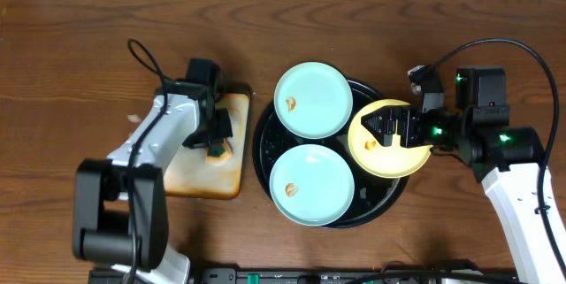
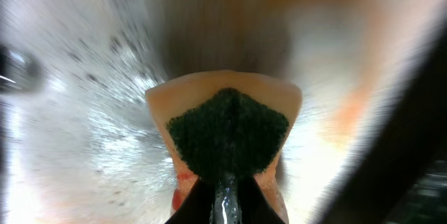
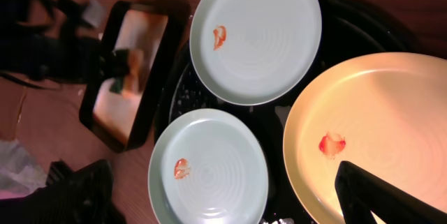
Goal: Clean dirty plates on tray and stack at the side
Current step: 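Scrub the sponge back and forth in the soapy tray with left gripper, then carry the sponge with left gripper to the top pale-green plate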
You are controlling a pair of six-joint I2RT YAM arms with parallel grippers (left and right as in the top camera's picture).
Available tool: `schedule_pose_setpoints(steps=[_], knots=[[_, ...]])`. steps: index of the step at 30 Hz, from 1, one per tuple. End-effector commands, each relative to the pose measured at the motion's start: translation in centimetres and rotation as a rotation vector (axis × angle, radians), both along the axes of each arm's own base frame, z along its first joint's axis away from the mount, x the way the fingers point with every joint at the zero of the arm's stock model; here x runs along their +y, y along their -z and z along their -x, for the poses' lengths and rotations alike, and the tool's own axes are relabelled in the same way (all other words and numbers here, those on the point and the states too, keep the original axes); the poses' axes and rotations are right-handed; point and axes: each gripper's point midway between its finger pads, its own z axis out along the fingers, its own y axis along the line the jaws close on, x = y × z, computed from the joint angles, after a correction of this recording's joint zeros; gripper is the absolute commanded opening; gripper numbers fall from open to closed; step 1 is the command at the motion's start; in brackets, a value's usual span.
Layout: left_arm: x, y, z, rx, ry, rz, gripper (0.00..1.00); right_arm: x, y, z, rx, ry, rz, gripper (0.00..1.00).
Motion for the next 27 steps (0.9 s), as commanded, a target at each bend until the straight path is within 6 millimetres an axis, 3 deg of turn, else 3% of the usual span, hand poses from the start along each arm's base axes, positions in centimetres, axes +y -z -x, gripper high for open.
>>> schedule_pose_setpoints(steps=[1, 5, 13, 18, 23, 27], knots=[[-0.4, -4.4, -1.9, -0.139, -0.002, 0.023, 0.08, -0.2, -0.4, -0.2, -0.002, 0.013, -0.009, 0.99], [-0.2, -4.3, -1.6, -0.131, -0.003, 0.015, 0.07, -0.2, -0.4, -0.2, -0.002, 0.013, -0.009, 0.99], [0.4, 0.0, -0.2, -0.027, -0.006, -0.026, 0.07, -0.2, -0.4, -0.2, -0.002, 0.013, -0.009, 0.99], [0.4, 1.2, -0.4, -0.009, 0.037, -0.035, 0.08, -0.2, -0.4, -0.2, -0.002, 0.013, -0.009, 0.99], [1.0, 0.5, -0.8, -0.021, 0.040, -0.074, 0.07, -0.2, -0.4, -0.2, -0.002, 0.012, -0.009, 0.99], [0.6, -2.4, -1.6, -0.044, 0.042, -0.052, 0.07, -0.2, -0.4, -0.2, -0.002, 0.013, -0.008, 0.99]])
